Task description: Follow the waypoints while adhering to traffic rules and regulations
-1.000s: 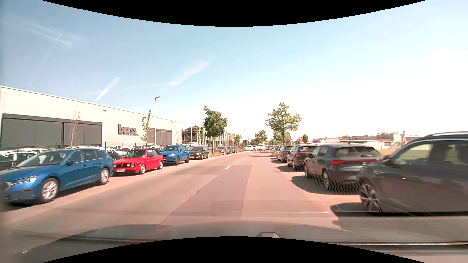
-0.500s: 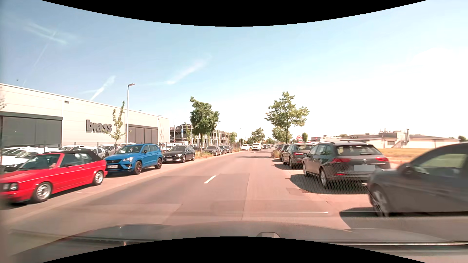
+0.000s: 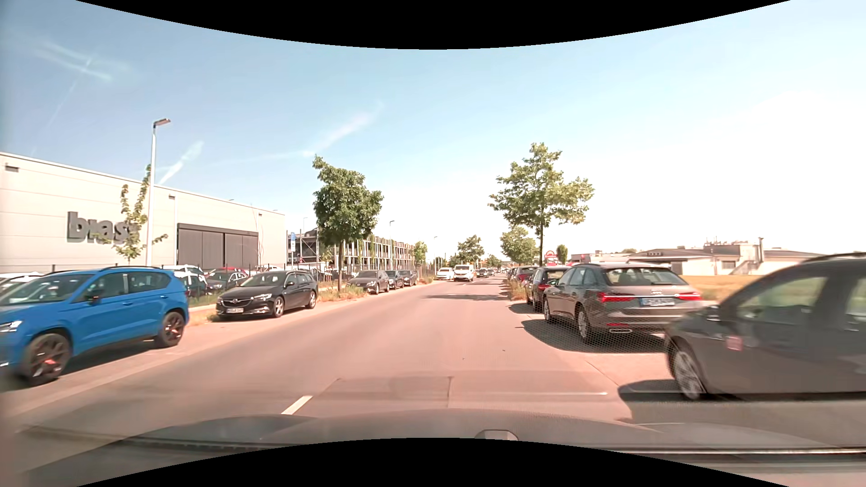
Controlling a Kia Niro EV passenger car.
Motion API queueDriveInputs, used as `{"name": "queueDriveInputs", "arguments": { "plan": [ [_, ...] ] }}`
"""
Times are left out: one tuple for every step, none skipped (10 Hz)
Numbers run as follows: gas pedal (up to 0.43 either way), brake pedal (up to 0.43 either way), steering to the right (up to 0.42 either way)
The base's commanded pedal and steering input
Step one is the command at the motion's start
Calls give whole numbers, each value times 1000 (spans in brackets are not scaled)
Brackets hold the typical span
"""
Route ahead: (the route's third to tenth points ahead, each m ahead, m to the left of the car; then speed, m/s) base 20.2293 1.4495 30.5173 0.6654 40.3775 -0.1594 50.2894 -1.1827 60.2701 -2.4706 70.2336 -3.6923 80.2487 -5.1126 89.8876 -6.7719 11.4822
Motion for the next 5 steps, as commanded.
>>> {"name": "queueDriveInputs", "arguments": {
  "plan": [
    [20, 0, 9],
    [20, 0, 9],
    [20, 0, 9],
    [20, 0, 9],
    [20, 0, 9]
  ]
}}
